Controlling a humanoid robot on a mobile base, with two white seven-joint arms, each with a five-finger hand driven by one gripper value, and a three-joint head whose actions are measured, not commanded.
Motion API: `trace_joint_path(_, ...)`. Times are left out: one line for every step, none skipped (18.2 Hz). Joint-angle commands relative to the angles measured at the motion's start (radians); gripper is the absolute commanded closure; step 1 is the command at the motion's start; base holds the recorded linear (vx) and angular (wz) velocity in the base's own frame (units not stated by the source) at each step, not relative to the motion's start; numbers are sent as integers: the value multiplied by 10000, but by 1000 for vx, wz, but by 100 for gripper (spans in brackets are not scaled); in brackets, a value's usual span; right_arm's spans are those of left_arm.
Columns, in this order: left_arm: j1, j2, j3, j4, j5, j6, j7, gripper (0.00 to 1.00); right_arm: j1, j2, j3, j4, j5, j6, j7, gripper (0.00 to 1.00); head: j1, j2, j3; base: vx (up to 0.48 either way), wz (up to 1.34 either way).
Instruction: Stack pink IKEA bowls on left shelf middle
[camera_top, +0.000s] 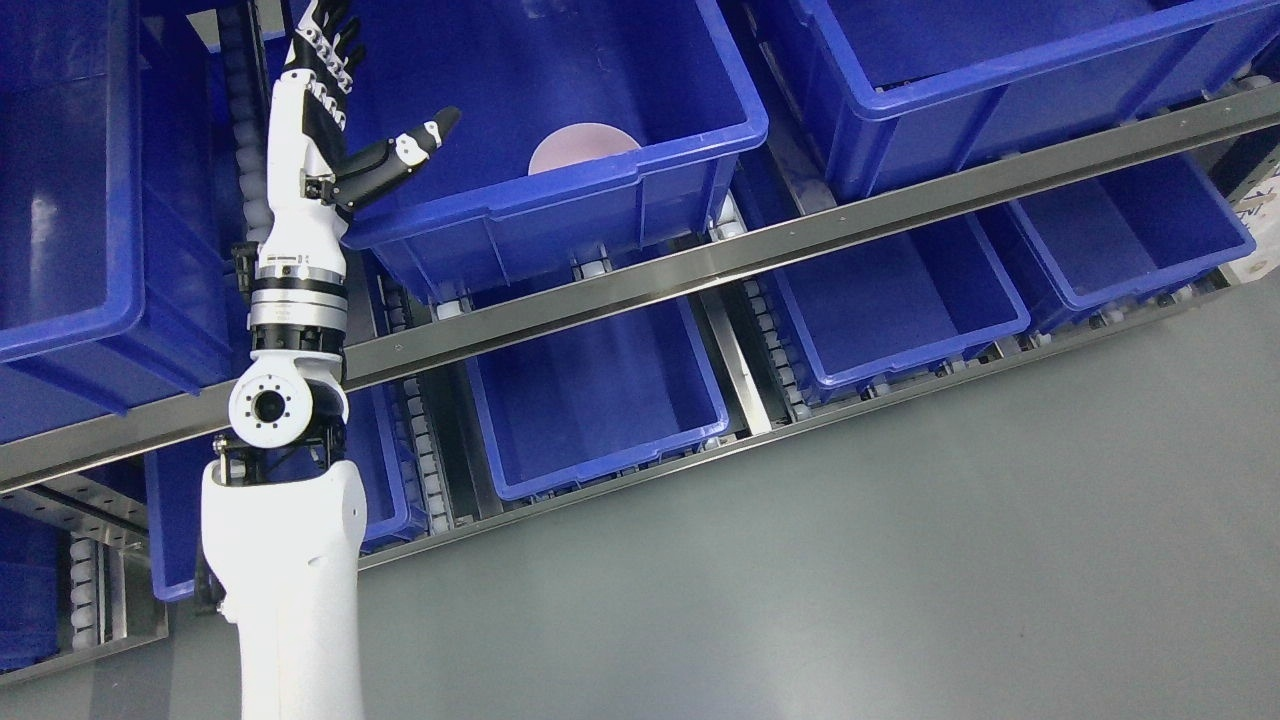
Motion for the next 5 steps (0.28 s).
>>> trace_joint_path(415, -9, 384, -1100, -198, -51, -9, 0, 0, -174, 0, 0, 0, -38, 3, 0, 0, 0, 0, 0, 0)
trace_joint_path(400, -9, 445, -1100, -198, -67, -9, 0, 15, -174, 0, 0, 0, -38, 3, 0, 0, 0, 0, 0, 0)
trace_joint_path(400, -9, 507, -1100, -198, -82, -24, 0, 0, -174, 0, 0, 0, -38, 3, 0, 0, 0, 0, 0, 0)
trace_joint_path(400, -9, 538, -1100, -198, -82, -24, 0, 0, -174, 0, 0, 0, -38, 3, 0, 0, 0, 0, 0, 0)
trace_joint_path(400, -9, 538, -1100, -198, -82, -24, 0, 0, -174, 0, 0, 0, -38, 3, 0, 0, -1, 0, 0, 0)
